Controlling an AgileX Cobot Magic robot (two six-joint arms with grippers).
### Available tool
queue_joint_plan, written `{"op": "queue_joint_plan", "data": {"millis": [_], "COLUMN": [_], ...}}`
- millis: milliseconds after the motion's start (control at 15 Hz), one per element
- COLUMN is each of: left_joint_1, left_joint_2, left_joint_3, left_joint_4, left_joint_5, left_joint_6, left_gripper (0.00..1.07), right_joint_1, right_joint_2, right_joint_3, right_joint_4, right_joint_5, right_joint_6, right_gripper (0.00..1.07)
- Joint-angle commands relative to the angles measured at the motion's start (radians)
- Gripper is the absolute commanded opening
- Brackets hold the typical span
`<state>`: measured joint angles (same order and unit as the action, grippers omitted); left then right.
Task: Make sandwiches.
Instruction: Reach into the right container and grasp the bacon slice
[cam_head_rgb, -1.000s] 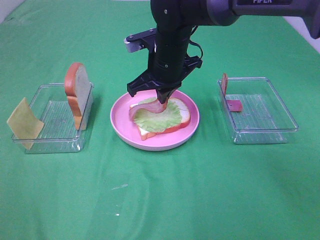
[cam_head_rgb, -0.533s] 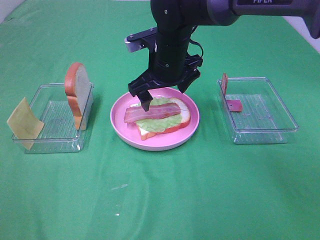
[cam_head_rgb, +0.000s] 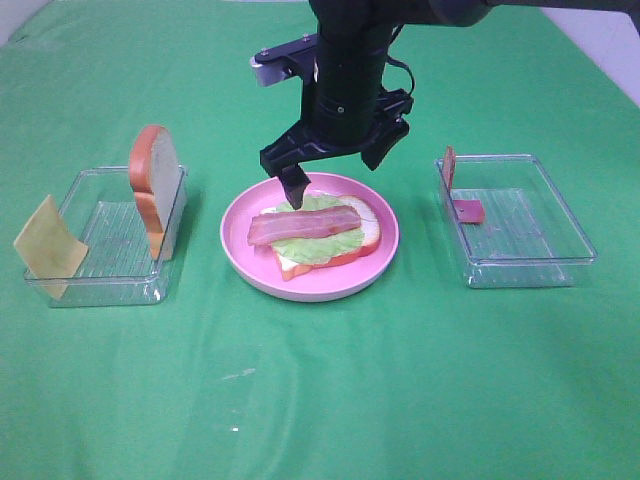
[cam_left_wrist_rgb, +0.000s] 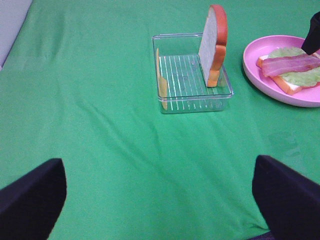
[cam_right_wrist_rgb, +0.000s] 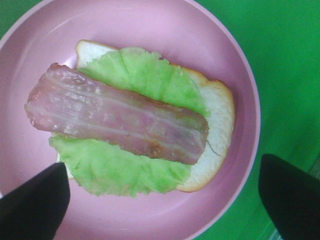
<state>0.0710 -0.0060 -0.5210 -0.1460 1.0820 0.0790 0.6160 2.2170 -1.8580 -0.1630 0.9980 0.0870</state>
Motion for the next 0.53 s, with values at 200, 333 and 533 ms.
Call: {"op": "queue_joint_plan", "data": {"millis": [200, 333, 533], "left_joint_1": [0.000, 0.000, 0.000], "left_joint_2": [-0.013, -0.013, -0.013], "left_joint_3": [0.003, 0.003, 0.003], "left_joint_4": [-0.005, -0.005, -0.005], "left_joint_5": [-0.004, -0.004, -0.004], "left_joint_6": [-0.004, -0.004, -0.004], "left_gripper": [0.93, 0.93, 0.93], "right_joint_1": [-0.033, -0.102, -0.254], "right_joint_2": [-0.013, -0.013, -0.013], "right_joint_3": [-0.145, -0.192, -0.192], "right_joint_4": [-0.012, -0.007, -0.002], "right_joint_5": [0.133, 0.169, 0.201], "right_joint_6": [-0.034, -0.034, 0.001], "right_gripper": [0.99, 0.99, 0.99]}}
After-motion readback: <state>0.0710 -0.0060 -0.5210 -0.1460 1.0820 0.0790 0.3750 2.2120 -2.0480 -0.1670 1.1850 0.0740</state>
